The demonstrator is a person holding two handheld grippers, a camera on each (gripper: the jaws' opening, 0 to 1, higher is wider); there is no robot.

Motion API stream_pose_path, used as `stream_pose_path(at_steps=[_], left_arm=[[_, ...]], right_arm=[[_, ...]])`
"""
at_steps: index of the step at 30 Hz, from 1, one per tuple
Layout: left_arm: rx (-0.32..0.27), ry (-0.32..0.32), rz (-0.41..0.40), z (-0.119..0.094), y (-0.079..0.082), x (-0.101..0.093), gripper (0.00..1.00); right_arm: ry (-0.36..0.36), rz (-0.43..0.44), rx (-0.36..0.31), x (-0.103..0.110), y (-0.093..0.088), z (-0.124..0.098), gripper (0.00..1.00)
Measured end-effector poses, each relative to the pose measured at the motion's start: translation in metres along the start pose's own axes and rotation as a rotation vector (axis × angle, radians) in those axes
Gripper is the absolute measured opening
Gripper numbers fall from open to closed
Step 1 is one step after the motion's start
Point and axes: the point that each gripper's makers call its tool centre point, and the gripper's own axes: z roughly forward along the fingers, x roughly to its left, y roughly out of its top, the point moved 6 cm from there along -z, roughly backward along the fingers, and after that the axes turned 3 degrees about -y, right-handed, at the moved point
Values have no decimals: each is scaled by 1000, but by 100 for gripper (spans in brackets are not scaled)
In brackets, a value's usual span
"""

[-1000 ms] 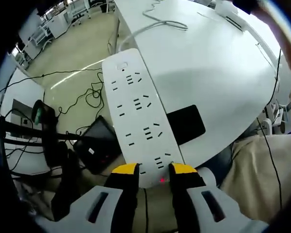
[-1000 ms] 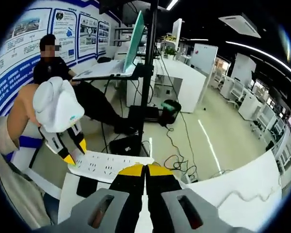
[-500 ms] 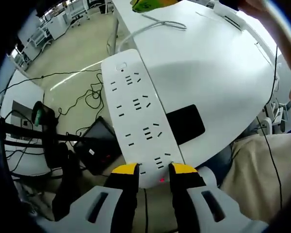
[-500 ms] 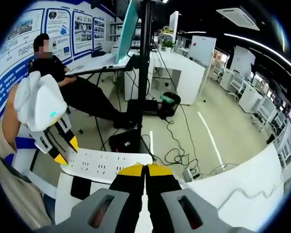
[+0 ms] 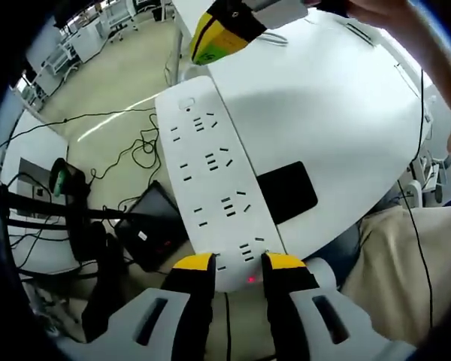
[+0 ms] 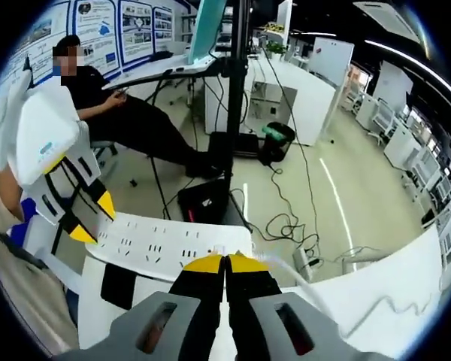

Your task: Pick up the power strip scattered on the table, fix it on the side mounting bracket of the table, and press the switch

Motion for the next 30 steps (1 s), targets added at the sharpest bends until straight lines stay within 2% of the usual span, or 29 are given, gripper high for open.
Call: stream_pose_path(at_steps=[10,30], left_arm=[[7,2,7,-1,0,-1,30],[7,1,11,-2,0,-1,30]], right_arm=[[23,6,44,-2,-8,21,0],[47,19,60,2,-8,42,0]])
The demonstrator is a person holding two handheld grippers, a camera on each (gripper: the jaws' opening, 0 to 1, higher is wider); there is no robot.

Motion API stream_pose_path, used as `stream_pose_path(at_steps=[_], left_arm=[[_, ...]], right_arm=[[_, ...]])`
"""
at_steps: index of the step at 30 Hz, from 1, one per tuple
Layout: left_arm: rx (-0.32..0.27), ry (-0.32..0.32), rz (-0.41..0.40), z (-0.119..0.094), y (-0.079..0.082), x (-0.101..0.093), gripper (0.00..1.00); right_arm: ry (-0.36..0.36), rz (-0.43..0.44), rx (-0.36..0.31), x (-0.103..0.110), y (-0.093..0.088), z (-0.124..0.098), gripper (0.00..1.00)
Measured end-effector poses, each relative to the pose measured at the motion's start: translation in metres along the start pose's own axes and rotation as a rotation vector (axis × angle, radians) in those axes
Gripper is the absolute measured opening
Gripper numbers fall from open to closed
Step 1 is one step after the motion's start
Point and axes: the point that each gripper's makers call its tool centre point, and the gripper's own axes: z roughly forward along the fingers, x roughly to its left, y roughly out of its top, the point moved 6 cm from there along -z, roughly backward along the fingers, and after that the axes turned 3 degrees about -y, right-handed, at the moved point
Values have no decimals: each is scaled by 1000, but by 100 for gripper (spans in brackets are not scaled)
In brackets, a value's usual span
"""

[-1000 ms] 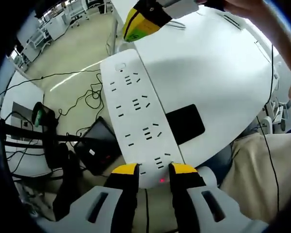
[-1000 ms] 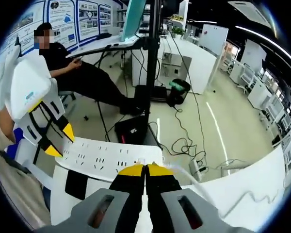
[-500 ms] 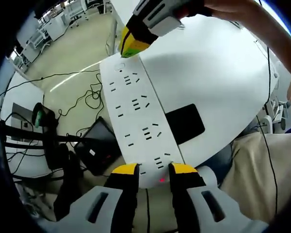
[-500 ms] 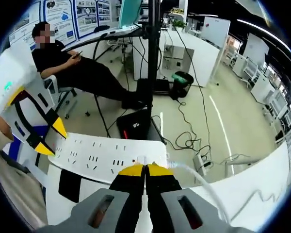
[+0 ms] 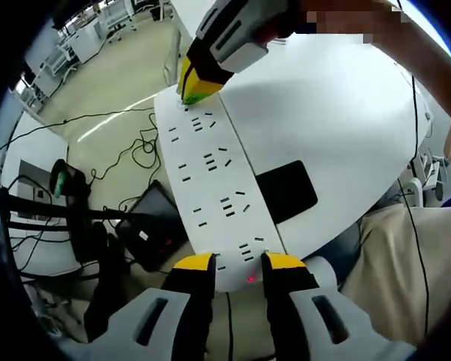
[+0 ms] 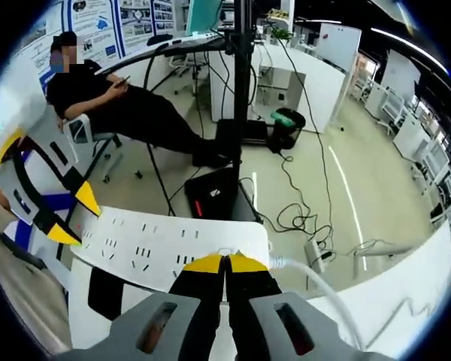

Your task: Pick up the power strip scattered on the table, fix it on the side mounting bracket of the table, and press the switch

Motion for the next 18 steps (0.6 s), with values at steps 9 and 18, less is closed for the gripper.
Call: stream_pose_path(at_steps=[9,18], left_arm=[[-5,4,19,-1,0,-2,28],[12,14,19,0,1,-2,28]], right_arm=[[-26,-109,29,4,0,-1,0],[-59,-250,83,16,2,-2,0]])
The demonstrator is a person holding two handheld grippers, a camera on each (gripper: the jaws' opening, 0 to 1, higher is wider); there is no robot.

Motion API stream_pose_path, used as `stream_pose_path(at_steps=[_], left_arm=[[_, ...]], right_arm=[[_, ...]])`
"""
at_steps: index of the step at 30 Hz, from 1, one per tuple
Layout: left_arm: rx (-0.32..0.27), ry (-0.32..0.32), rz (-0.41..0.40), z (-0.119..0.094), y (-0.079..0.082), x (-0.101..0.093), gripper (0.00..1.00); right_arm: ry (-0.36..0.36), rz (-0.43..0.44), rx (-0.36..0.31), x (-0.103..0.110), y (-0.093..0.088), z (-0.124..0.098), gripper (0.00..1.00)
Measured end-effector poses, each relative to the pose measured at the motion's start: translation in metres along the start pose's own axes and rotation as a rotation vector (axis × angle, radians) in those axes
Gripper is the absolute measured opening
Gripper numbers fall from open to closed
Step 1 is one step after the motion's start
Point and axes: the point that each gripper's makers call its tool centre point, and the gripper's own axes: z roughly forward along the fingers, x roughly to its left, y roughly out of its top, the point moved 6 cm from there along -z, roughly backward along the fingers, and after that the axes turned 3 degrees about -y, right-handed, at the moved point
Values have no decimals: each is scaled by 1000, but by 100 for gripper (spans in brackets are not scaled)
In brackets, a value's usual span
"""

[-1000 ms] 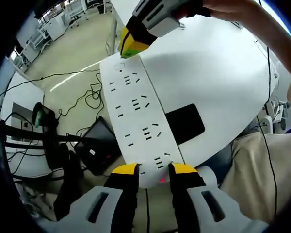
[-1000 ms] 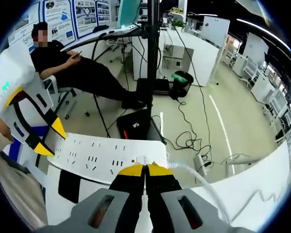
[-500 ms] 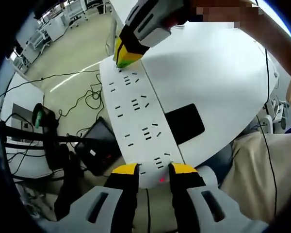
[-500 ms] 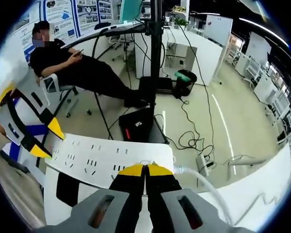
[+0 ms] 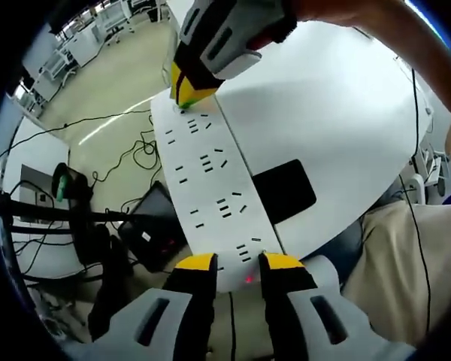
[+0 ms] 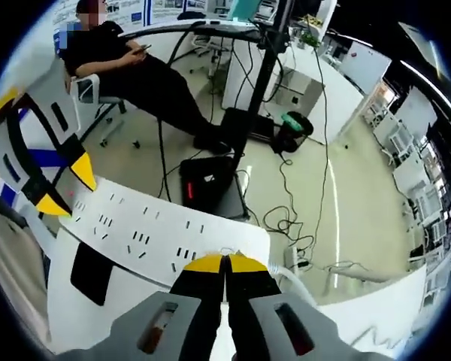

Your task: Pick up the power strip scattered on the table, fix it on the side mounting bracket of the table, and press the switch

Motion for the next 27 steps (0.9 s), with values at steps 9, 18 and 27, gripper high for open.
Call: stream_pose_path(at_steps=[9,18,27], left_arm=[[20,0,-4,1,2,1,28],[15,2,-3,1,2,0,28],[25,2,4,1,2,0,28]], right_arm=[[52,9,16,-1,0,-1,0],[107,1,78,-6,2,3,0],[105,54,58,-5,0,2,0]])
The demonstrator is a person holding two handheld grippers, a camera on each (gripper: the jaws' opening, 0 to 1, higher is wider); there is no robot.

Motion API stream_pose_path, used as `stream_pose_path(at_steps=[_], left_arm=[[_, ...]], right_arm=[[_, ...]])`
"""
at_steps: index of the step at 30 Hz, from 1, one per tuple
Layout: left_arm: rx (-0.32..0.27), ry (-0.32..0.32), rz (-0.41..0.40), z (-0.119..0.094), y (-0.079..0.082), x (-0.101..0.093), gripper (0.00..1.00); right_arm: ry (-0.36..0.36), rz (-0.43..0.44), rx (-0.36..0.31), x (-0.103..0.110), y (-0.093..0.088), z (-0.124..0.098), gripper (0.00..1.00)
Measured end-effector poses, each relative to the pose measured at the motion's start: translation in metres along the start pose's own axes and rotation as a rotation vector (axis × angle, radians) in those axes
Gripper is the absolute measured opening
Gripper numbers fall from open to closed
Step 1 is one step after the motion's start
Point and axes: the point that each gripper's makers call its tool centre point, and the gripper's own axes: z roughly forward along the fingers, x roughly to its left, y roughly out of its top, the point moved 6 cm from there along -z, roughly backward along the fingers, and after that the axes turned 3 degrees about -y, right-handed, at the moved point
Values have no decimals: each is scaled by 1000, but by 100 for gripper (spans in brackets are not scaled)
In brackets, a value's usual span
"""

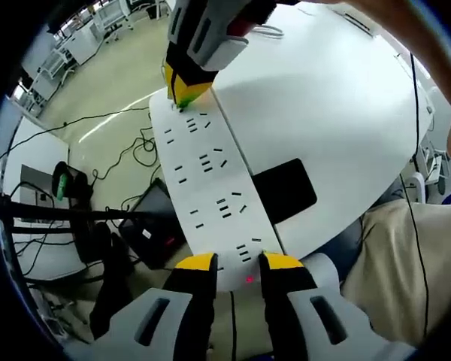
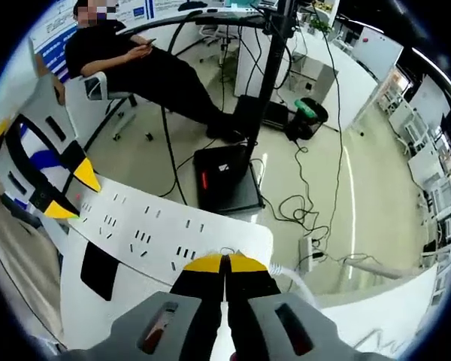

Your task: Pick up the power strip scattered on the table, fix it on the side mounting bracket of the table, and press the switch

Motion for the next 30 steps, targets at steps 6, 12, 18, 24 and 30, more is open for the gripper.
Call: stream_pose_path(at_steps=[6,12,18,24,30], left_arm=[[0,-9,1,0,0,1,28],[15,-5,1,1,0,0,28],[35,-5,6,1,1,1,28],[50,-5,3,1,2,1,28],[40,-4,-4,1,1,1,28]], right_arm=[[-30,-2,6,3,2,0,0],[-73,-47,33,5,7,-4,0],[-80,-25,8,4,11,-12,0],[-92,5,-19,1,10,-23,0],[-79,27,-47,3,10,-28,0]])
